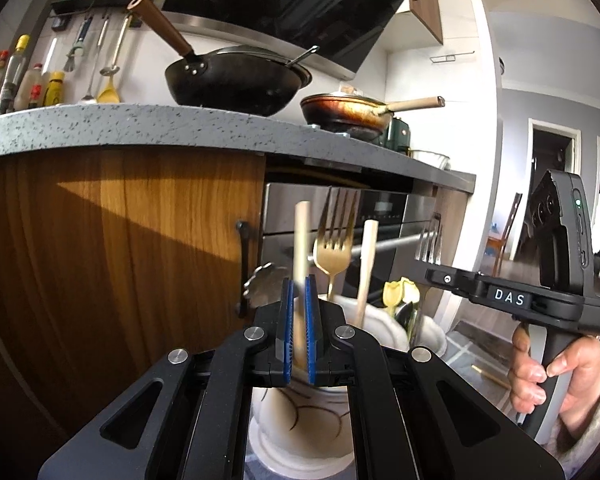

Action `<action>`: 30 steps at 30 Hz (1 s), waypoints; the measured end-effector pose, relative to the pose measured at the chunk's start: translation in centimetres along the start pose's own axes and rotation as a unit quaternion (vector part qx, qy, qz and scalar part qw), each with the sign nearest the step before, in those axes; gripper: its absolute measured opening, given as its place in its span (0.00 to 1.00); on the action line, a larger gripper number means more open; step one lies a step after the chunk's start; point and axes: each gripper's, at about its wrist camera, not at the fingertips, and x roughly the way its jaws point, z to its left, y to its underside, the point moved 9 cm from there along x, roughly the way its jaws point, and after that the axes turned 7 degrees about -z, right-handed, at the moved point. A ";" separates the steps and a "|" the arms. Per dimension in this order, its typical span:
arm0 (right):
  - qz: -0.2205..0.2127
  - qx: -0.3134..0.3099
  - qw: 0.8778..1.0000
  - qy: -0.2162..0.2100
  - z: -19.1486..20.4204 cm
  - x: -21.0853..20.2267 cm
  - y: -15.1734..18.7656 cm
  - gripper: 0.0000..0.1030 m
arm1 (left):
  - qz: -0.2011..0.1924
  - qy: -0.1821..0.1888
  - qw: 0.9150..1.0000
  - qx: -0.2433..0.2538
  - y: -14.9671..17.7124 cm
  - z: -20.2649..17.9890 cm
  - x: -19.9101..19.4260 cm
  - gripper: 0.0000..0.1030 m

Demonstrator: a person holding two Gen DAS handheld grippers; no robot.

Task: Organize utensils
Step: 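Open the left gripper to drop the chopstick into the larger pot, then open the right gripper to drop the silver fork into the smaller pot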

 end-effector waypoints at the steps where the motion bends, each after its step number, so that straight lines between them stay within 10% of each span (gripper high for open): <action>1: 0.002 -0.001 1.000 -0.001 0.1 0.1 0.1 0.03 | 0.001 -0.001 1.000 -0.002 0.0 0.1 0.0 0.06; 11: 0.008 0.000 1.000 0.000 0.0 0.4 0.3 0.04 | 0.013 -0.003 1.000 0.002 0.5 -0.1 0.3 0.06; 15: -0.005 0.006 1.000 0.003 -0.1 -0.5 -0.4 0.37 | 0.009 -0.007 1.000 0.002 0.3 -0.4 0.3 0.28; 20: -0.014 0.001 1.000 0.009 0.3 -2.2 -1.3 0.48 | -0.002 -0.011 1.000 0.002 -0.6 -0.9 -0.3 0.40; 25: -0.015 0.000 1.000 0.025 -0.4 -4.8 -2.3 0.60 | -0.013 -0.028 1.000 0.001 -2.2 -1.6 -1.4 0.73; 30: -0.025 0.040 0.998 0.040 -2.8 -8.5 -3.6 0.95 | -0.026 -0.045 0.999 0.010 -4.5 -3.3 -3.4 0.93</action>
